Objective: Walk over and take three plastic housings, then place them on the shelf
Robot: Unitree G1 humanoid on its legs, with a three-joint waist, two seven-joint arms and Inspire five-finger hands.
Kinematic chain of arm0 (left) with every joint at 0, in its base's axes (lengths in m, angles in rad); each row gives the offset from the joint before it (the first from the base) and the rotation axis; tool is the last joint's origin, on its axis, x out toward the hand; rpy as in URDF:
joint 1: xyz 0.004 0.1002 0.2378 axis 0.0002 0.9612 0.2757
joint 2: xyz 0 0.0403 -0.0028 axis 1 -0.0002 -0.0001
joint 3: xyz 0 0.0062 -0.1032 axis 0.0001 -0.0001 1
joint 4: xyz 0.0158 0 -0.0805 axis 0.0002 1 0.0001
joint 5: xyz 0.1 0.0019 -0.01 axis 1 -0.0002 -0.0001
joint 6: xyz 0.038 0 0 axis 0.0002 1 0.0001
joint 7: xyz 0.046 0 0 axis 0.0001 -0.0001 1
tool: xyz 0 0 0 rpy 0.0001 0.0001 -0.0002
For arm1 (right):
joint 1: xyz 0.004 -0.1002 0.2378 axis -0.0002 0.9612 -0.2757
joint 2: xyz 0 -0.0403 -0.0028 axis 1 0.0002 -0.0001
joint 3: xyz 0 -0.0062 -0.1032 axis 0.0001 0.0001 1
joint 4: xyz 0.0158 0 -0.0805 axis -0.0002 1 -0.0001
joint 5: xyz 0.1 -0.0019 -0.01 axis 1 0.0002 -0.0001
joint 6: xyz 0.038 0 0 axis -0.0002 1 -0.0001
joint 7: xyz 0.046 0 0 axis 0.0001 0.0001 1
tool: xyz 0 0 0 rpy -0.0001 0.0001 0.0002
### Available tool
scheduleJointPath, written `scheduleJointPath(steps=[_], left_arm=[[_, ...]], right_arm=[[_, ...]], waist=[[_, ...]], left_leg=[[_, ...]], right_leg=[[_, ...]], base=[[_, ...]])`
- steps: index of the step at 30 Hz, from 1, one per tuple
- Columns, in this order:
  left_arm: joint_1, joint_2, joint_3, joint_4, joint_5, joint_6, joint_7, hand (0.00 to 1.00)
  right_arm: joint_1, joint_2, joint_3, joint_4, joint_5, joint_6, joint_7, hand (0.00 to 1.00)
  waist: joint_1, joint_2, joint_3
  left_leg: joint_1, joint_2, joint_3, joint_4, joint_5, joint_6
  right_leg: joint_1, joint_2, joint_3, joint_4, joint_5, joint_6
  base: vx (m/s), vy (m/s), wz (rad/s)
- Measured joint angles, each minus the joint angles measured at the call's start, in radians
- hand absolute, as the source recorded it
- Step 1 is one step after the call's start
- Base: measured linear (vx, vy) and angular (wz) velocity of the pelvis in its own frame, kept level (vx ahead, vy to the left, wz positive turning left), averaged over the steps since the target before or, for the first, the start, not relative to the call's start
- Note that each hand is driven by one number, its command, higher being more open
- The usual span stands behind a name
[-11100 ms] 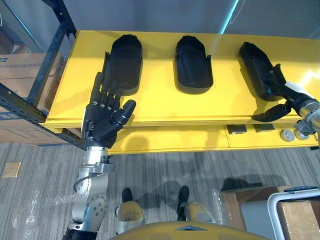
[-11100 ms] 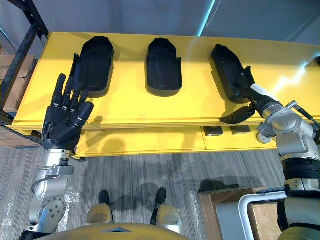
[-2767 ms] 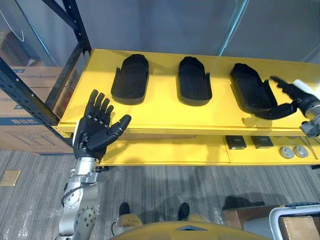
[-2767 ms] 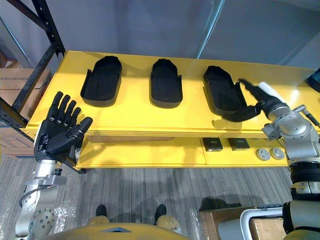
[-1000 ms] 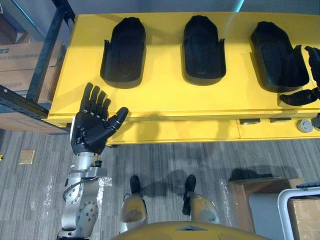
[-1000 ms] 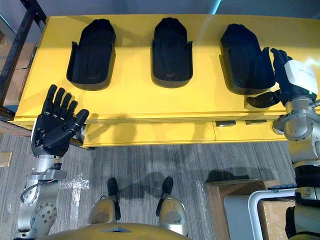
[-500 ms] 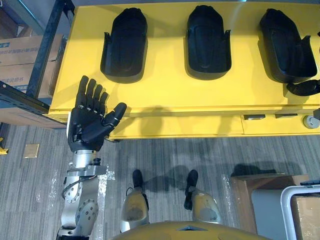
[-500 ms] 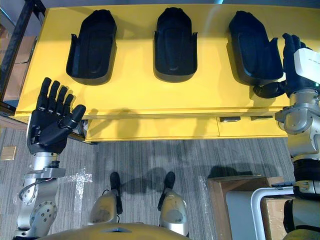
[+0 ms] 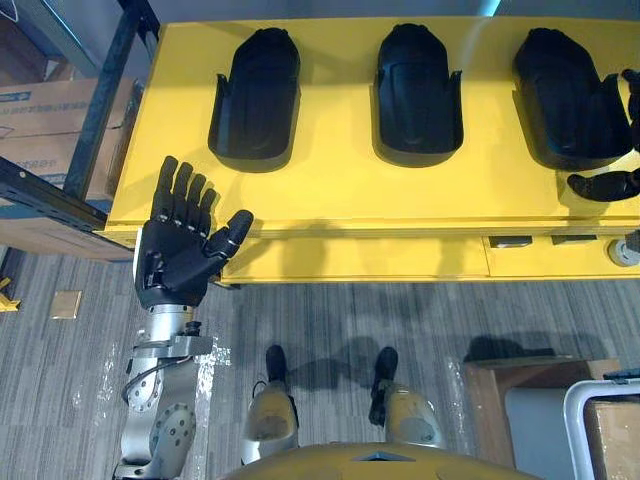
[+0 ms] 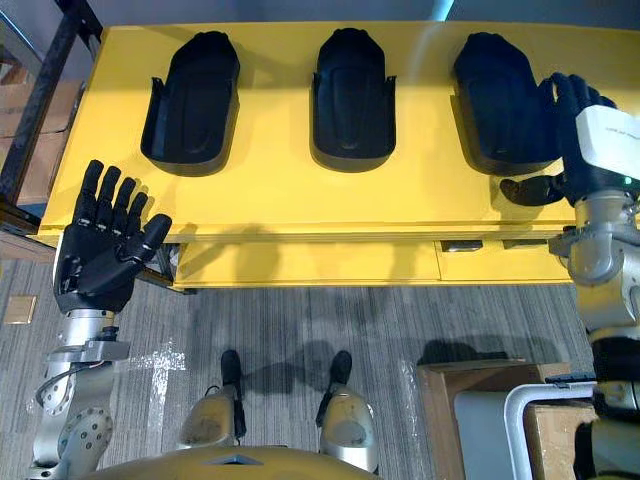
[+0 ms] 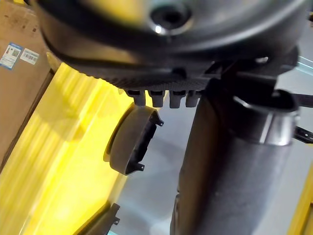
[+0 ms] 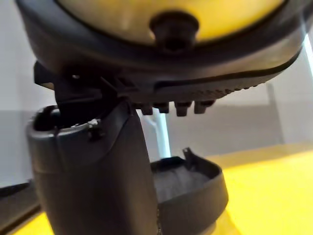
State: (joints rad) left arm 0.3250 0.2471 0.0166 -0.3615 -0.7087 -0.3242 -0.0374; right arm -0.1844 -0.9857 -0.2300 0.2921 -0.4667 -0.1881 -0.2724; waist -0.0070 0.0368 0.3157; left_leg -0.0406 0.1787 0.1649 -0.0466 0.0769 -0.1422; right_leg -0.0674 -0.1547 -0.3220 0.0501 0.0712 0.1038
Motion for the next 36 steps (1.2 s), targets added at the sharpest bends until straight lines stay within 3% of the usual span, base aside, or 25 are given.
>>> scheduleJointPath(steps=[6, 10, 14, 19, 24, 30, 36], left_arm=[[0.01, -0.06, 0.002, -0.002, 0.013, -0.001, -0.007, 1.0], [0.038, -0.101, 0.021, -0.006, 0.103, 0.0, 0.013, 1.0], [0.041, -0.144, 0.043, -0.043, 0.149, 0.002, 0.014, 1.0], [0.047, -0.177, 0.051, -0.047, 0.215, 0.001, 0.021, 1.0], [0.082, -0.203, 0.063, -0.032, 0.403, -0.003, 0.109, 1.0], [0.086, -0.203, 0.059, -0.005, 0.572, -0.004, 0.178, 1.0], [0.064, -0.197, 0.025, 0.017, 0.619, -0.003, 0.24, 1.0]], right_arm=[[0.14, 0.248, -0.222, -0.168, -0.058, -0.063, -0.188, 1.0], [0.226, 0.486, -0.319, -0.333, -0.052, -0.126, -0.284, 1.0], [0.335, 0.734, -0.303, -0.478, 0.124, -0.192, -0.286, 1.0], [0.388, 0.905, -0.163, -0.493, 0.31, -0.196, -0.276, 1.0], [0.416, 0.977, -0.07, -0.475, 0.477, -0.196, -0.259, 1.0], [0.416, 0.985, -0.052, -0.452, 0.539, -0.219, -0.24, 1.0], [0.37, 0.962, 0.059, -0.451, 0.603, -0.24, -0.114, 1.0]], waist=[[0.0, 0.0, -0.071], [-0.023, -0.008, -0.128], [-0.024, -0.013, -0.175], [-0.024, 0.001, -0.212], [-0.016, 0.019, -0.227], [0.001, 0.019, -0.227], [0.003, 0.013, -0.23]], left_leg=[[0.036, -0.001, 0.005, -0.026, 0.0, 0.0], [0.061, -0.005, 0.005, -0.033, -0.001, 0.0], [0.07, -0.007, 0.01, -0.028, -0.008, 0.003], [0.096, -0.014, 0.025, -0.028, -0.017, 0.01], [0.104, -0.015, 0.032, -0.033, -0.014, 0.012], [0.104, -0.015, 0.03, -0.038, -0.008, 0.006], [0.107, -0.017, 0.018, -0.038, -0.008, 0.005]], right_leg=[[0.024, -0.001, -0.005, -0.002, -0.011, 0.005], [0.048, -0.005, -0.013, -0.002, -0.019, 0.008], [0.058, -0.008, -0.012, -0.002, -0.021, 0.011], [0.087, -0.012, -0.004, -0.031, -0.011, 0.027], [0.108, -0.006, -0.002, -0.071, 0.012, 0.028], [0.11, -0.005, -0.004, -0.074, 0.016, 0.023], [0.126, -0.006, -0.017, -0.084, 0.018, 0.024]], base=[[0.04, 0.001, 0.01], [0.03, 0.002, 0.02], [-0.02, 0.002, -0.03], [-0.03, 0.01, -0.09], [-0.01, 0.002, -0.02], [0.0, 0.0, 0.01], [0.01, -0.001, 0.05]])
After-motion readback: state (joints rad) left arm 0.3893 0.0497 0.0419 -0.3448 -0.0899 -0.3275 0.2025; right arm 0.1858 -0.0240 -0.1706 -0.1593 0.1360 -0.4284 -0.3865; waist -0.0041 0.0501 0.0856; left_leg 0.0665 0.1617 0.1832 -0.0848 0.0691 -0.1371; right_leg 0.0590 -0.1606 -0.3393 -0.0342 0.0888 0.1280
